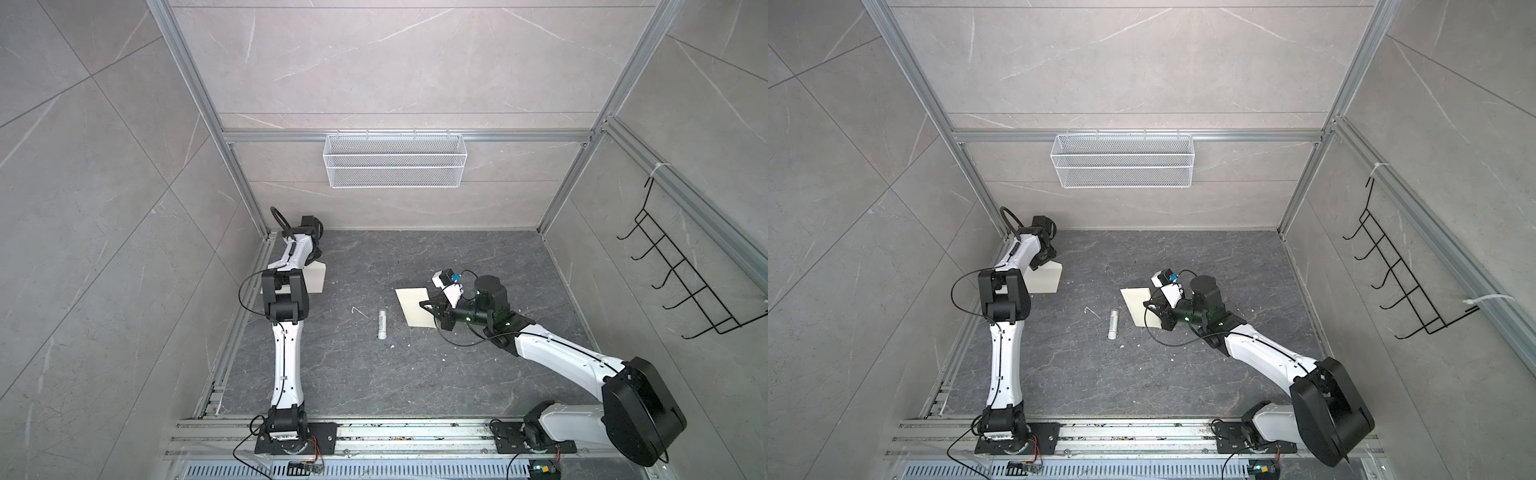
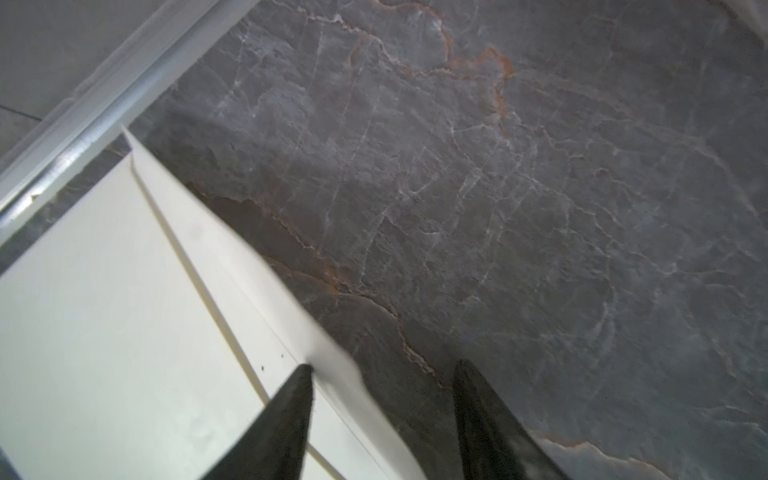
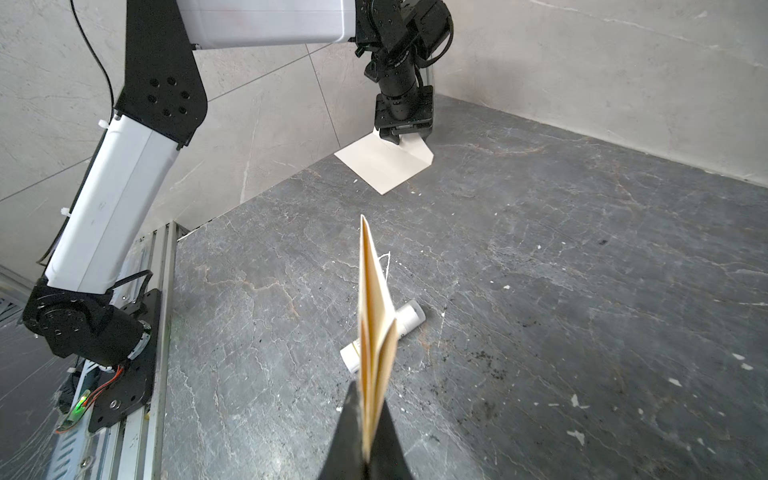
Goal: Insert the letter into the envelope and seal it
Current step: 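Grasp the envelope's edge with the left gripper and lift it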
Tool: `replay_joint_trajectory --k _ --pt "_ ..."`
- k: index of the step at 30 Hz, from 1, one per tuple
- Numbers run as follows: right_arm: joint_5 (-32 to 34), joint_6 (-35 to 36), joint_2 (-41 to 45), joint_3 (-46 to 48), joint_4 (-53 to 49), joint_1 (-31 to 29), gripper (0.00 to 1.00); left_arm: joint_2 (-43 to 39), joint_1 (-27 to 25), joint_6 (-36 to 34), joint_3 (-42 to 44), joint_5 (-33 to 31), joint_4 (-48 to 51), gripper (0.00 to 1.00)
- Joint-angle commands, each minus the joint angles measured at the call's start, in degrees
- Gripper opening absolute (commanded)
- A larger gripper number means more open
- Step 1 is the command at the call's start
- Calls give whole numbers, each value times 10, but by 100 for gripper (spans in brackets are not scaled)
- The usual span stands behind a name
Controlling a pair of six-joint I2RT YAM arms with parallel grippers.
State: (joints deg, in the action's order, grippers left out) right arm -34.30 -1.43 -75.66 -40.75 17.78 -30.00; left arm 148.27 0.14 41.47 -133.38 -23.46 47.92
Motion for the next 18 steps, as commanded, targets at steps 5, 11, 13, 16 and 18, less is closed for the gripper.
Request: replay_joint_trajectory --k 5,11,13,16,18 --pt "-9 8 9 -16 6 -2 0 -44 4 0 44 20 -15 7" --pt "13 6 50 -13 -14 -1 0 -114 2 -5 101 47 -25 0" --pt "28 6 74 -9 -24 0 0 -161 -2 -4 138 52 -30 0" --pt "66 2 122 -3 -47 0 0 -255 -20 -10 219 49 -58 0" --pt "96 2 160 -4 -78 -1 0 -317 -38 -14 270 43 -75 0"
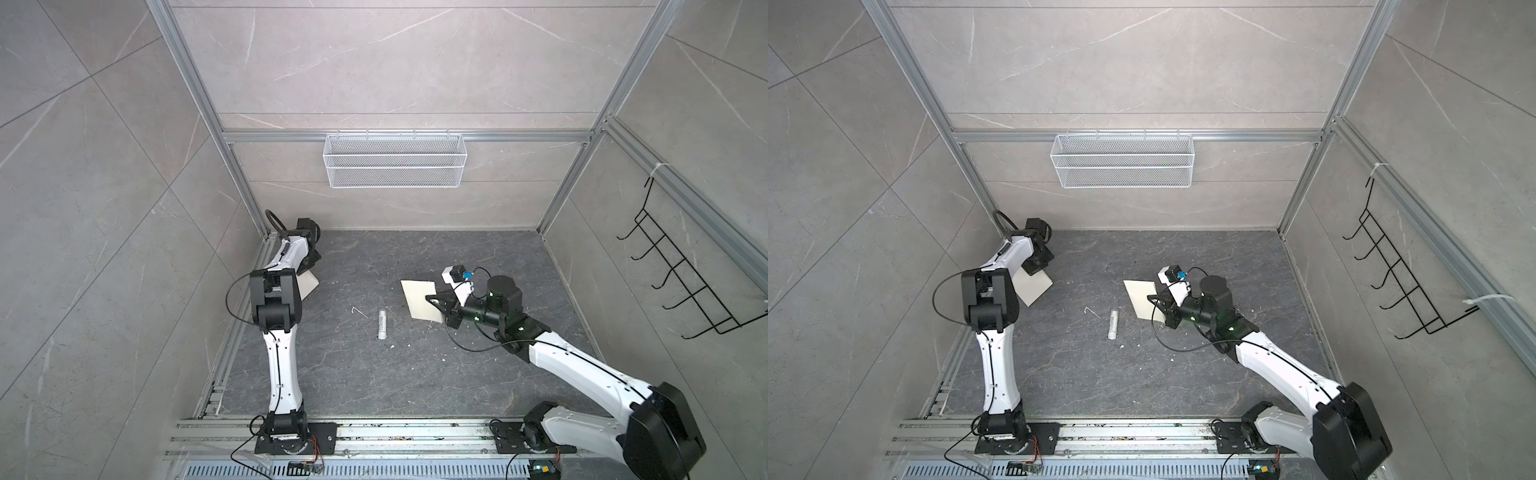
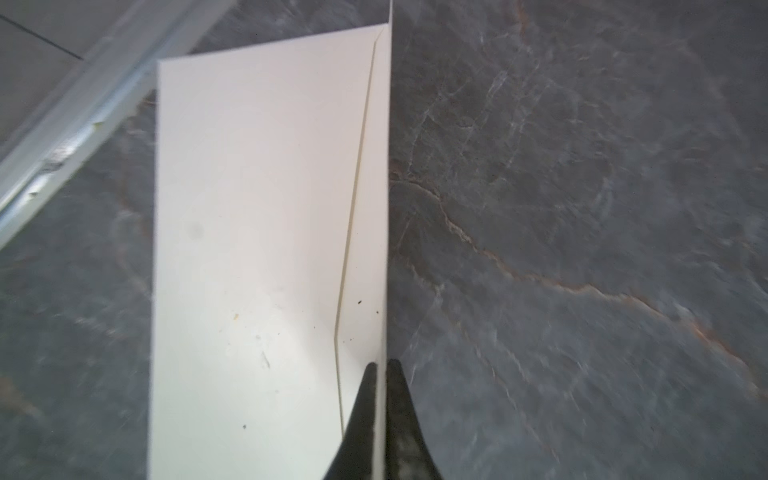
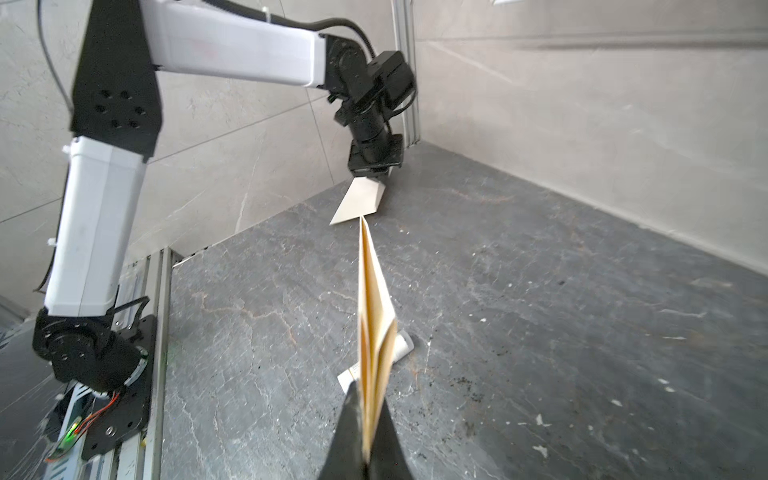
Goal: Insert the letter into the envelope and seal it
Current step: 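Grasp the envelope's edge with the left gripper and lift it, then carry the envelope toward the right gripper and lay it flat near the letter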
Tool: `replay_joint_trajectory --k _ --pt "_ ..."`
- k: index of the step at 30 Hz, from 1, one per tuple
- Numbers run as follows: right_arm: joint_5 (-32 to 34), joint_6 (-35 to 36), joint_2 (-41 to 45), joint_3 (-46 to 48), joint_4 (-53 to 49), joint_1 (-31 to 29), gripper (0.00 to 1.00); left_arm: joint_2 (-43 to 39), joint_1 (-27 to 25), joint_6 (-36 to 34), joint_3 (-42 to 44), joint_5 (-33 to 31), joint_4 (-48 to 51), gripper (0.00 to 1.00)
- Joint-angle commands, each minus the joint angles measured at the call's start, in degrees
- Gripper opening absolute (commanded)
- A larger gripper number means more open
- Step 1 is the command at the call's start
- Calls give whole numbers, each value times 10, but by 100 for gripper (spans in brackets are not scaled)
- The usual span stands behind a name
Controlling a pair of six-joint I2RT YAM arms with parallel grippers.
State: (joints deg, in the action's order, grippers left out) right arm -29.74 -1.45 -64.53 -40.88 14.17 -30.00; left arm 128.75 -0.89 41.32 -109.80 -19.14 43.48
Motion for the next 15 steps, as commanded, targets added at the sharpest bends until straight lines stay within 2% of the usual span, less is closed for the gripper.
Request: replay_joint_trajectory --k 1,4,8,12,15 --pt "66 1 70 -5 -62 0 0 -152 -40 -15 56 -3 -36 0" --pt "118 -1 128 -13 -127 1 0 -242 -95 -21 120 -25 -48 0" --pt "215 -7 215 -22 -218 1 0 -333 -207 -12 186 -76 -65 0" --pt "299 -16 283 -32 -292 1 0 -359 -335 11 196 -118 -65 0" --pt "344 -21 305 -48 -341 1 0 -340 -424 17 177 -156 -62 0"
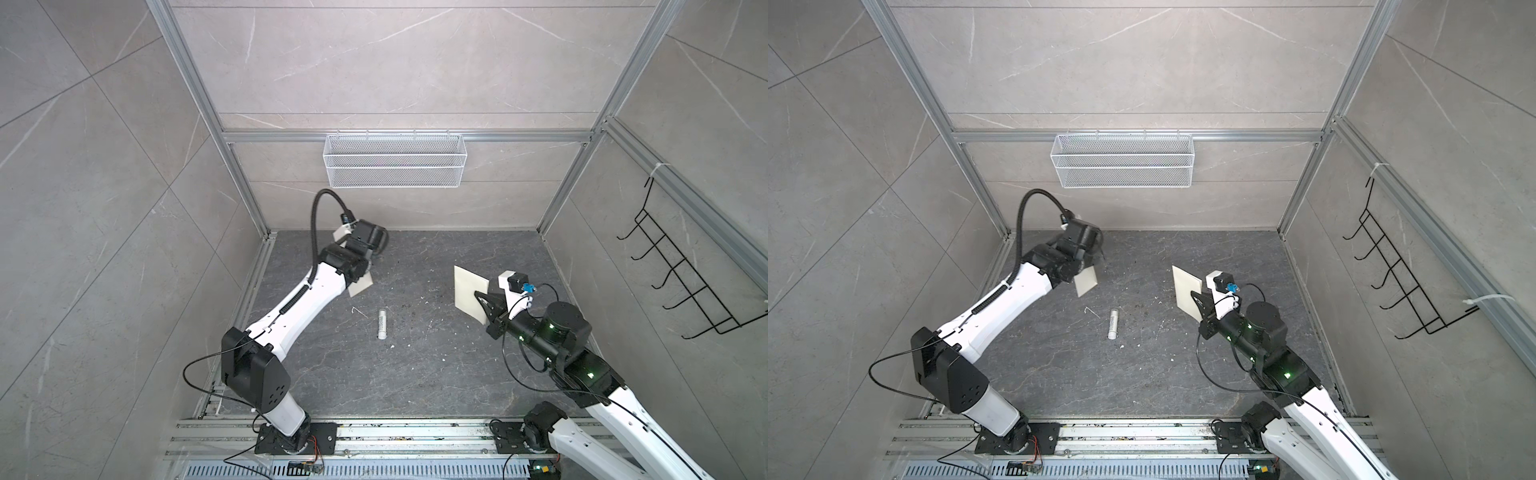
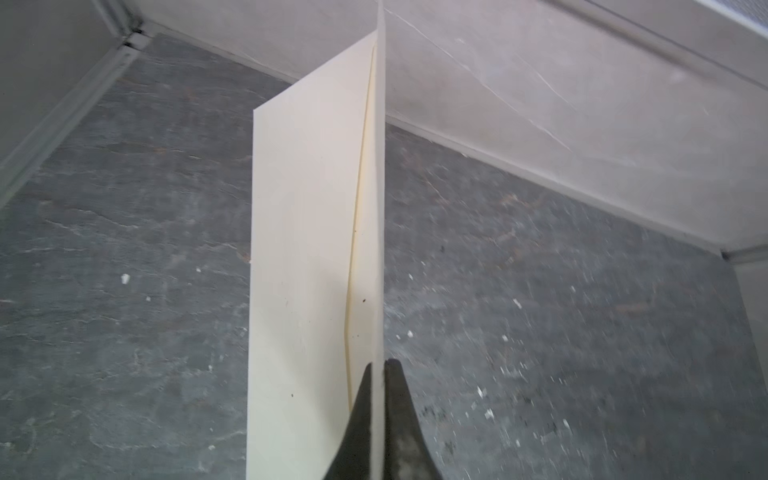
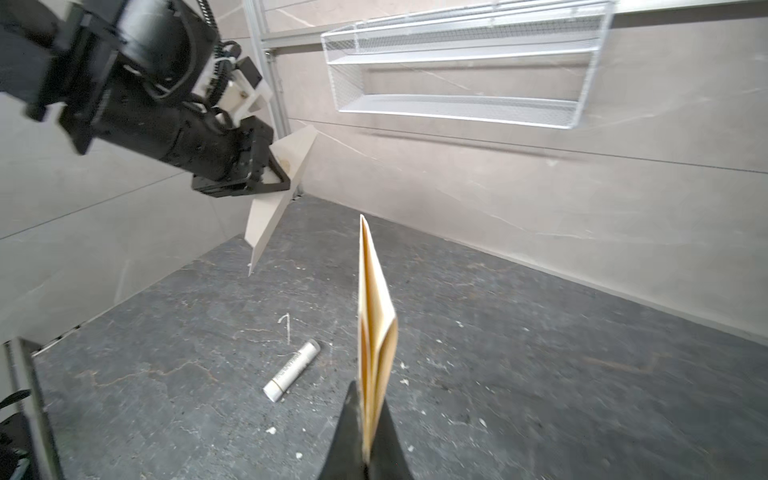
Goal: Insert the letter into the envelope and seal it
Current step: 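Carry the envelope toward the right gripper and lay it flat near the letter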
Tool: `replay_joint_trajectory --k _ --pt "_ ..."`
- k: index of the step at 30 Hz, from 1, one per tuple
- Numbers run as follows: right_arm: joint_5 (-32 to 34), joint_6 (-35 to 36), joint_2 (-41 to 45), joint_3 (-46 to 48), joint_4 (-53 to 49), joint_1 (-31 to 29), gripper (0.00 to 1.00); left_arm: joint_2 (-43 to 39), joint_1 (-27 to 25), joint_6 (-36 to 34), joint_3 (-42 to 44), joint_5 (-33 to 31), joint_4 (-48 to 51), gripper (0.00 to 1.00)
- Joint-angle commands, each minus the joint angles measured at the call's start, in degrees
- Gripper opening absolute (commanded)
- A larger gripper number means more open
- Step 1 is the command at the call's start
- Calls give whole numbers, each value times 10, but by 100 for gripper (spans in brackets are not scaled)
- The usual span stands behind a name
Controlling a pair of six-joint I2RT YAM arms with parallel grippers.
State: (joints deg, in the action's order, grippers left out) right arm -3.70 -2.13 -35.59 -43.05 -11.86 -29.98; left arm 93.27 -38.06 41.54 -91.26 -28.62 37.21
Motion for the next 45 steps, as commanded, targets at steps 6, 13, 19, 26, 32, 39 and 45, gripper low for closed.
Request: replay_joint_trajectory --k 6,13,19,26,32,39,45 --pt "139 -37 7 -54 -146 2 0 112 -167 44 -86 -98 17 0" --pt "168 -44 -35 -78 -201 8 0 236 -225 104 -181 -78 38 0" --pt "175 -41 -73 -95 -228 31 0 316 -241 137 -256 -55 53 0" --pt "152 -46 -103 -96 -233 73 0 366 -243 170 -288 -41 72 0" --pt "121 -52 -119 -96 -232 103 0 389 -244 184 -291 -27 67 0" --pt "107 -55 -132 -99 -240 114 0 418 -243 193 -288 2 46 9" --pt "99 -57 -136 -104 -247 116 0 389 -238 165 -257 12 -5 39"
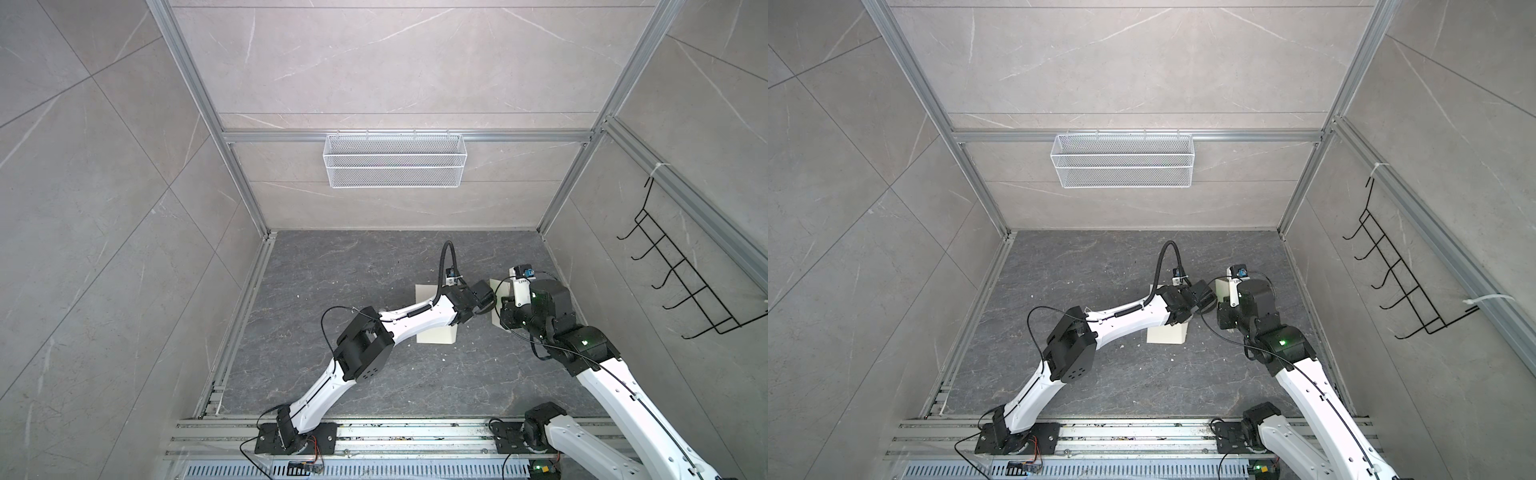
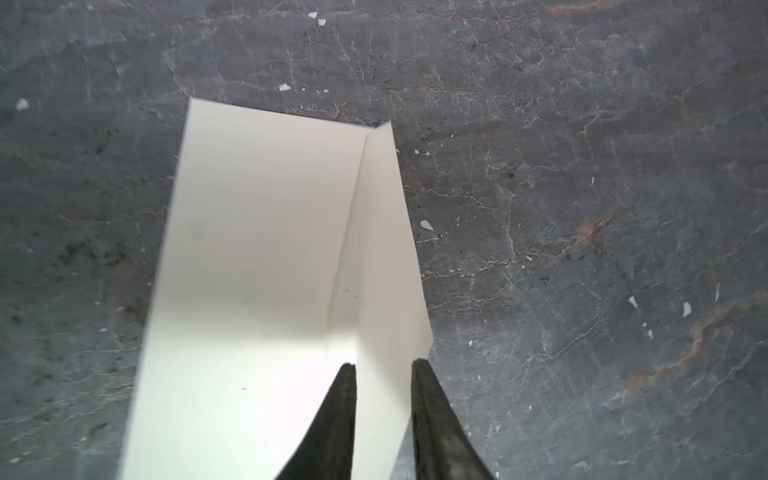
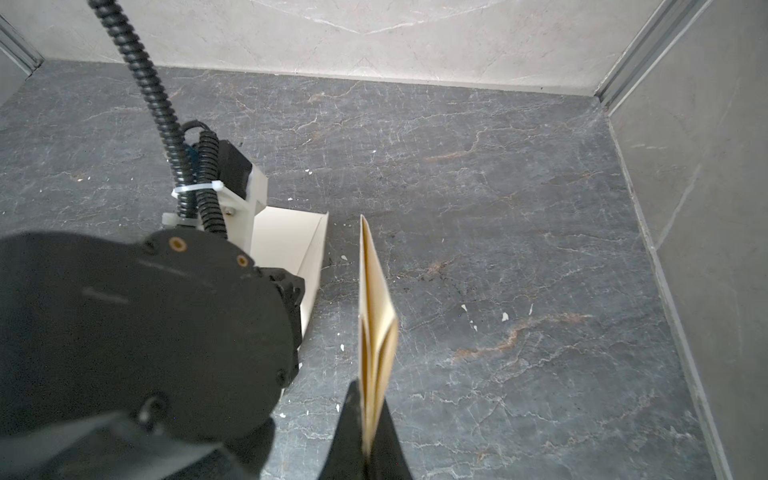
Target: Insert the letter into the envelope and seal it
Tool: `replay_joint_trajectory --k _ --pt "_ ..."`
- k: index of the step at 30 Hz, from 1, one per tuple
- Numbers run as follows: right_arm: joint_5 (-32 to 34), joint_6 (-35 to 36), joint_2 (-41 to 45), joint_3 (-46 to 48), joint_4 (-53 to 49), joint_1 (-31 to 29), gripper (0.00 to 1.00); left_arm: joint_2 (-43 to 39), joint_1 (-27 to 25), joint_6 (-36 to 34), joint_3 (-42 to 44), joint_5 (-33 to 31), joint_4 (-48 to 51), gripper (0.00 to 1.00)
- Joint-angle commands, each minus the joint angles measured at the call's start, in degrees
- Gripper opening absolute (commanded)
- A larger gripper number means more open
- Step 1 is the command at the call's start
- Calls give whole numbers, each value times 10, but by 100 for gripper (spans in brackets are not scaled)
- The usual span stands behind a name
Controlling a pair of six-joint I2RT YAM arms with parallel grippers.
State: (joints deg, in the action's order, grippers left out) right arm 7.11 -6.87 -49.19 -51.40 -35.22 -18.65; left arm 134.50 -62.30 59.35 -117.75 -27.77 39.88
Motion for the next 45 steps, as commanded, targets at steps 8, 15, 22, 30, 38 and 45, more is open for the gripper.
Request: replay_joint_trajectory --k 8,15,22,30,38,45 --pt "-83 -15 7 -56 -25 4 0 -216 22 -134 210 -2 -186 69" --pt "-167 -80 -27 -46 29 5 0 -445 36 -273 503 33 -390 98" --pt "-189 -165 -91 11 154 4 0 -513 77 -259 659 199 -506 100" --pt "-158 -188 -169 39 234 5 0 -468 85 -213 720 286 -578 96" --pt "-136 -183 -228 49 295 5 0 -418 93 -187 729 325 -592 96" --pt "-117 -175 -266 51 330 8 0 -393 98 -157 738 310 -621 96"
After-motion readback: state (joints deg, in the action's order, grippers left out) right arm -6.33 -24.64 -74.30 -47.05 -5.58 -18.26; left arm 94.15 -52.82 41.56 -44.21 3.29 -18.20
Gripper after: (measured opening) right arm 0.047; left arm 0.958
